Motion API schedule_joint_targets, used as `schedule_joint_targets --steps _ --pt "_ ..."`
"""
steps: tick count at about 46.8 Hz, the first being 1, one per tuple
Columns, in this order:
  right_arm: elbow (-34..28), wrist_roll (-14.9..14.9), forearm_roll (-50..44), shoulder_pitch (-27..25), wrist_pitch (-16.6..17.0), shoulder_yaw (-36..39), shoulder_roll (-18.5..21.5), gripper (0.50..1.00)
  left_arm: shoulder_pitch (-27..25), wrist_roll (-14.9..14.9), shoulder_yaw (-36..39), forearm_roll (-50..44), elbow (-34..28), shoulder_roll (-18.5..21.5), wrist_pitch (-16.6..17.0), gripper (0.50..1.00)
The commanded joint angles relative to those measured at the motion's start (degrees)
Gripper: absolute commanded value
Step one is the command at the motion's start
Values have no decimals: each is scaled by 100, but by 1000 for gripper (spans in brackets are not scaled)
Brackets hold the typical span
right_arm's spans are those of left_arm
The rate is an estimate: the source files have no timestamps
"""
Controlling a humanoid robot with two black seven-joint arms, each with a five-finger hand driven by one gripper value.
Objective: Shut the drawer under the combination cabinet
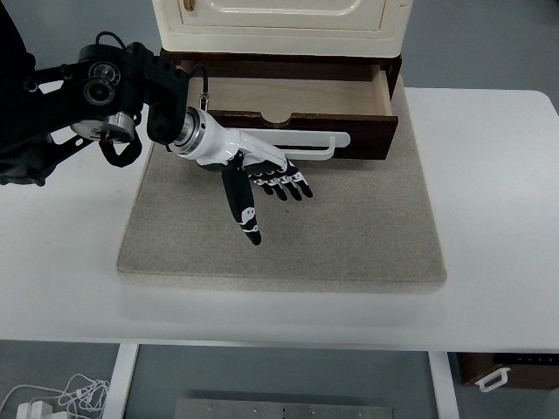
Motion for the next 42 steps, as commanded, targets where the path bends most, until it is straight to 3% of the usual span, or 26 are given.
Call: schedule_joint_targets --steps 1,42 --pt "0 2 0 0 0 0 0 952 -1 0 -13 27 78 -24 -1 1000" --pt "0 2 0 0 0 0 0 952 -72 0 -479 432 1370 -235 -1 1000"
